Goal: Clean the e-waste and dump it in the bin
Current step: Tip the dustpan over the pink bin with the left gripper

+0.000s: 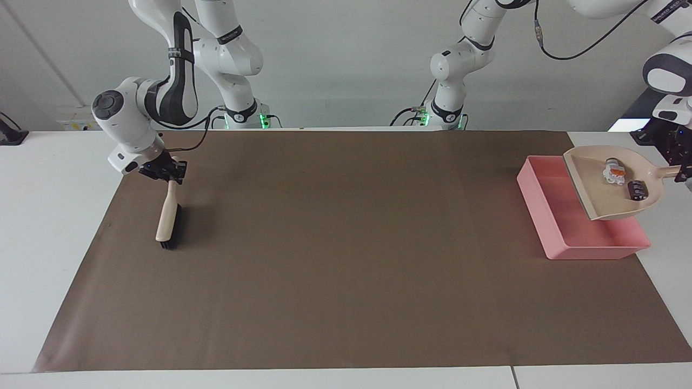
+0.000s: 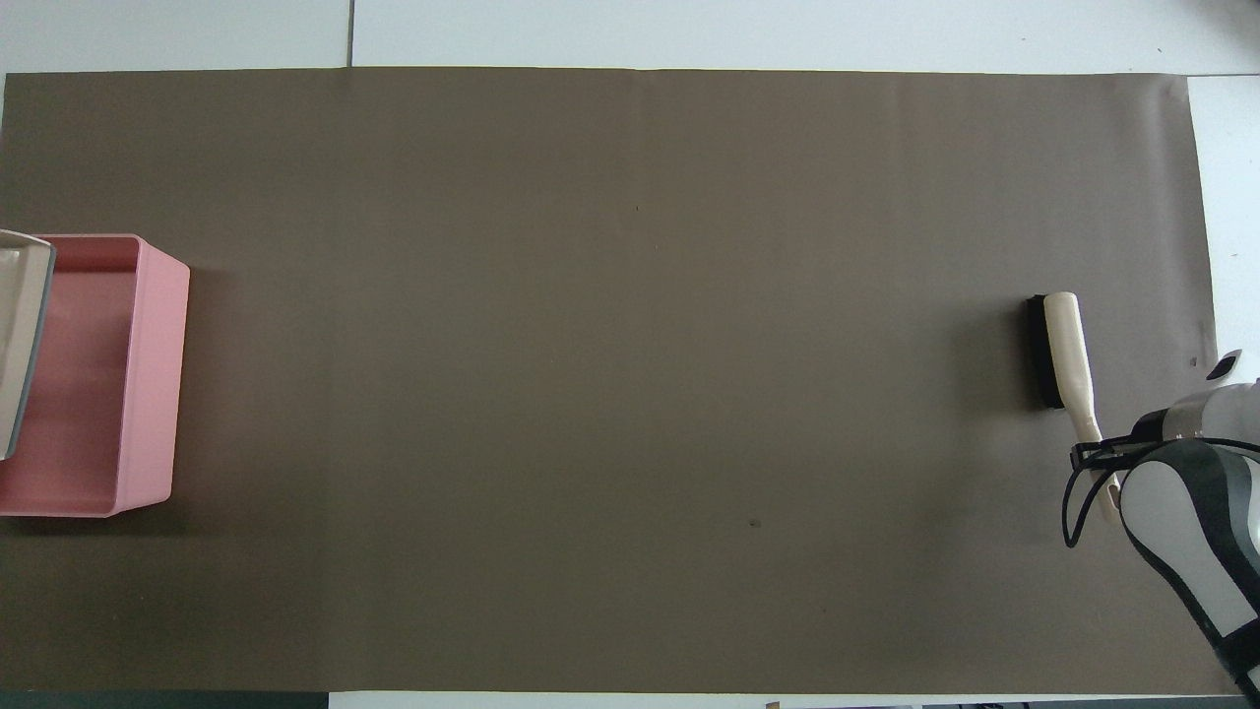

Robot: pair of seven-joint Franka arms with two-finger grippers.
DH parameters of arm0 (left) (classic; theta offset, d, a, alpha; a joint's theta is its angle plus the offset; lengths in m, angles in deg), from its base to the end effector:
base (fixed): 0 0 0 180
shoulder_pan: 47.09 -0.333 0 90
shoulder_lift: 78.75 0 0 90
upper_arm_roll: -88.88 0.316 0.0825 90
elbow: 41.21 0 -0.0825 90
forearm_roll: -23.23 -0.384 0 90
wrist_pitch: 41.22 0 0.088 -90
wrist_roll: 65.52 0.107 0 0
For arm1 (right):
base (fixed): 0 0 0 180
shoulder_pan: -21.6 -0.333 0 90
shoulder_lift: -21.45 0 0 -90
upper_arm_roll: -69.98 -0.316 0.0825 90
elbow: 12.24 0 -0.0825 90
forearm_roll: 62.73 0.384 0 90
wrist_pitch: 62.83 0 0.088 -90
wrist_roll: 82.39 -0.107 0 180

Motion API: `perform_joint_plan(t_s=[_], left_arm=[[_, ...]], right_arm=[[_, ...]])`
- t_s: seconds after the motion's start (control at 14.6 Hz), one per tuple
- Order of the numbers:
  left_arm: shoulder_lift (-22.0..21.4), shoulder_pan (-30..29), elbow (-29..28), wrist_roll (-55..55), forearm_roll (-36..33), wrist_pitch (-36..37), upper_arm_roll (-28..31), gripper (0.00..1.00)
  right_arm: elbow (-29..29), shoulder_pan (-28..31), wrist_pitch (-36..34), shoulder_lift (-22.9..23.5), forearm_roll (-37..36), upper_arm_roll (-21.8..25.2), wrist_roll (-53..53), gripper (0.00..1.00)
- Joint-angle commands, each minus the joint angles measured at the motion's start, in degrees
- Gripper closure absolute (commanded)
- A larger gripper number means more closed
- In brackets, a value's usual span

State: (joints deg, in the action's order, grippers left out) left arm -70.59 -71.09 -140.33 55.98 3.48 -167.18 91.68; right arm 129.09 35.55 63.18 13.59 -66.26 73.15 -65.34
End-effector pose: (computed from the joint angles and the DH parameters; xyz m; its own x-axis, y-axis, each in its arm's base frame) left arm 0.5630 0.2958 0.5278 -0.2000 -0.8803 -0.4302 -0.9644 0.2543 -0.0719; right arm 0.4270 -0.1335 0.3354 0.9900 0.0391 -0.1357 0.0391 -0.9992 -0.0028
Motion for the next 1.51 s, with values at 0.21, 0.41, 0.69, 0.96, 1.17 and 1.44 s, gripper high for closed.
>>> perform_joint_plan(t_s=[0.21, 0.41, 0.69, 0.96, 1.17, 1.44], left_arm=[[-3.77, 0.01, -8.98, -3.1, -18.64, -9.21, -0.17, 1.0], [-4.3, 0.53, -9.6, -15.29, -29.07, -8.78, -0.17, 1.0], [-6.93, 1.24, -13.81, -27.97, -43.41, -8.43, -0.25, 1.0], [-8.77, 2.47, -12.94, -29.39, -47.65, -5.36, -0.43, 1.0], [-11.94, 2.64, -11.97, -28.08, -46.87, -3.08, -1.13, 1.0], [-14.58, 9.66, -12.5, -27.9, -35.83, 8.34, -1.66, 1.0]], right_arm=[[-9.3, 0.73, -4.19, 1.36, -0.6, -0.8, 0.09, 0.0], [-17.47, 0.12, -6.2, 0.57, -0.52, -1.42, -0.08, 0.0], [-32.57, -3.57, -22.59, 1.09, 0.36, -2.3, -14.11, 0.0], [-48.23, -6.21, -39.24, 4.86, 1.5, -2.3, -23.28, 0.0], [-46.5, -7.79, -39.7, 4.0, 1.59, -2.3, -25.75, 0.0], [-46.41, -7.79, -39.79, 3.91, 1.6, -2.3, -25.66, 0.0]])
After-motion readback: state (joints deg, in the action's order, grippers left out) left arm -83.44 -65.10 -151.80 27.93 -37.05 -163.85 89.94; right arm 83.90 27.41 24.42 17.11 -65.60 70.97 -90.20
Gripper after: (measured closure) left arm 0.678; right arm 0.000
